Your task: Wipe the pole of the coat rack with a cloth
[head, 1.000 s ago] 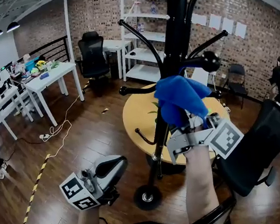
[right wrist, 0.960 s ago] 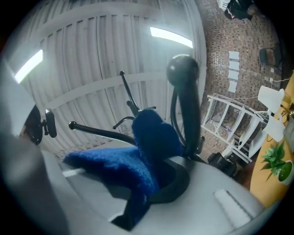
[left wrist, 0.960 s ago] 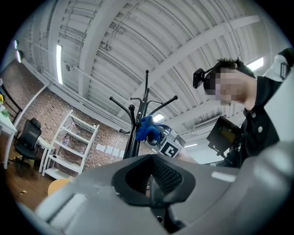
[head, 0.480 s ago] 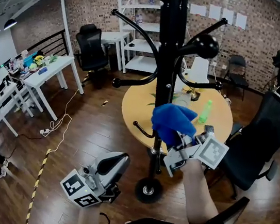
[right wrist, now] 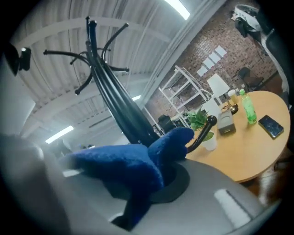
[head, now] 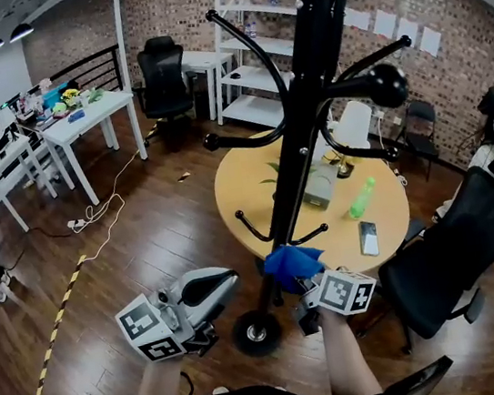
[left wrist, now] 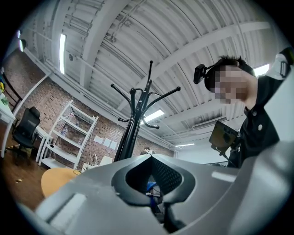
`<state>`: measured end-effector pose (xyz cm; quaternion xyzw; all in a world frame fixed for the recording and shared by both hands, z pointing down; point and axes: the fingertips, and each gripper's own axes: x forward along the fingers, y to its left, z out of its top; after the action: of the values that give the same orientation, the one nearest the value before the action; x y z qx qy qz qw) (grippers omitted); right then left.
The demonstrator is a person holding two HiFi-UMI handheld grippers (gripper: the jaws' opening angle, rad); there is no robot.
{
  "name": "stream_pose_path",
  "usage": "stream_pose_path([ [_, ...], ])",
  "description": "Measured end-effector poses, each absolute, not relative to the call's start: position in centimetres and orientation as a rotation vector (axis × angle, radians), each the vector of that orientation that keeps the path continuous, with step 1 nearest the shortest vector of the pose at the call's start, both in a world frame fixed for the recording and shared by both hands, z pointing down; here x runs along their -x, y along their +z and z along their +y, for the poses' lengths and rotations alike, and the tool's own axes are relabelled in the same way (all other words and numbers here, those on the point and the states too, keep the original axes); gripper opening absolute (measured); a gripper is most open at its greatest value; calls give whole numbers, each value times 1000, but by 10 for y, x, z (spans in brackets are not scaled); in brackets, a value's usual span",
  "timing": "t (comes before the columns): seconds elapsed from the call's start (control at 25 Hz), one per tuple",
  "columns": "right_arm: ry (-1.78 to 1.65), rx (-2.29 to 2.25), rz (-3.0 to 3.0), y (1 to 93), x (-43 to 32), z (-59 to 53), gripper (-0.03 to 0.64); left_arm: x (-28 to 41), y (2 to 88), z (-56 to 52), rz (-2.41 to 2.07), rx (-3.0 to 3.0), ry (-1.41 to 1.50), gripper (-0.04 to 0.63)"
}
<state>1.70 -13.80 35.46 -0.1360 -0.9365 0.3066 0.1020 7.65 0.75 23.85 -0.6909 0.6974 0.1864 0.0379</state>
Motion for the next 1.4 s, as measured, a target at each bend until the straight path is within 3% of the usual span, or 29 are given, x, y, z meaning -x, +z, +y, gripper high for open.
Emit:
stream_pose_path([
  [0.36, 500, 729, -2632, 357, -66, -90, 24, -74, 241, 3, 2135, 2126, 596, 3],
  [0.64, 313, 395, -2854, 362, -32, -126, 23, -72, 243, 6, 2156, 2114, 594, 3],
  [1.4, 263, 393, -3731, 87, -34, -124, 23, -74, 229, 10, 2148, 2087, 520, 3],
])
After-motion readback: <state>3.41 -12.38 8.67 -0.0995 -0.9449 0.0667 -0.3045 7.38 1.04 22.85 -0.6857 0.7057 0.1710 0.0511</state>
